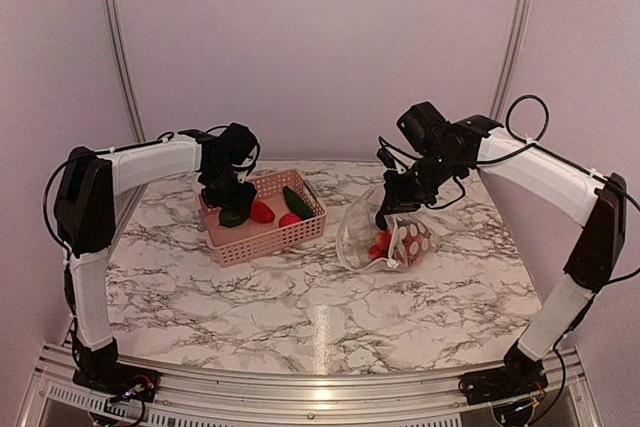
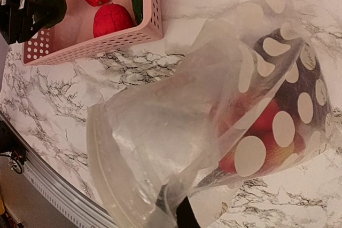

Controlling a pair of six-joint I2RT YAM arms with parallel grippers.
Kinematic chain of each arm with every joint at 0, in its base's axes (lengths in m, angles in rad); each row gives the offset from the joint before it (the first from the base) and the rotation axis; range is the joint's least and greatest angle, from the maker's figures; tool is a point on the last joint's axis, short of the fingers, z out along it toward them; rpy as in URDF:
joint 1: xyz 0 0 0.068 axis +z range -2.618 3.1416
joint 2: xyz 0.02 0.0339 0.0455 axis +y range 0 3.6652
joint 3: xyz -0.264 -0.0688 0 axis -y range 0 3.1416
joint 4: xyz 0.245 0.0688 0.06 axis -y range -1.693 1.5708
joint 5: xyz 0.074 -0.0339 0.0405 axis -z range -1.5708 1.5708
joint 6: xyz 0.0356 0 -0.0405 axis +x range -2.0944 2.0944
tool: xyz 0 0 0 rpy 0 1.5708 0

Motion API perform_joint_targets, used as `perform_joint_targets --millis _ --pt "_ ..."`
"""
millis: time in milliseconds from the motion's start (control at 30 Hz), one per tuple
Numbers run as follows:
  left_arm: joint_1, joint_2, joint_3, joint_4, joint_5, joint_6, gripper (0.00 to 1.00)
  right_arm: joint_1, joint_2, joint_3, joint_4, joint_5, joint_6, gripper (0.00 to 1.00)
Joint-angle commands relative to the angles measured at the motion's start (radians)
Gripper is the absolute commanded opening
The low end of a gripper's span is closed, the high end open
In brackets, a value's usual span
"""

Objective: Place the food in the zip-top bag and seal the zipper
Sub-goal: Pick up the fake vegetable from the bin.

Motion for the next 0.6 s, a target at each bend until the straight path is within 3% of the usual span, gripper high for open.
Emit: perform_joint_targets --millis 0,567 --pt "-0.023 -0.130 0.043 0.019 0.056 -0.074 0.54 0.013 -0.026 0.040 -0.014 -0.010 0.022 0.00" --pt "-0.204 -0.505 -0.252 0.628 0.333 -0.296 0.47 0.058 -0.019 0.236 -0.217 0.047 0.109 0.00"
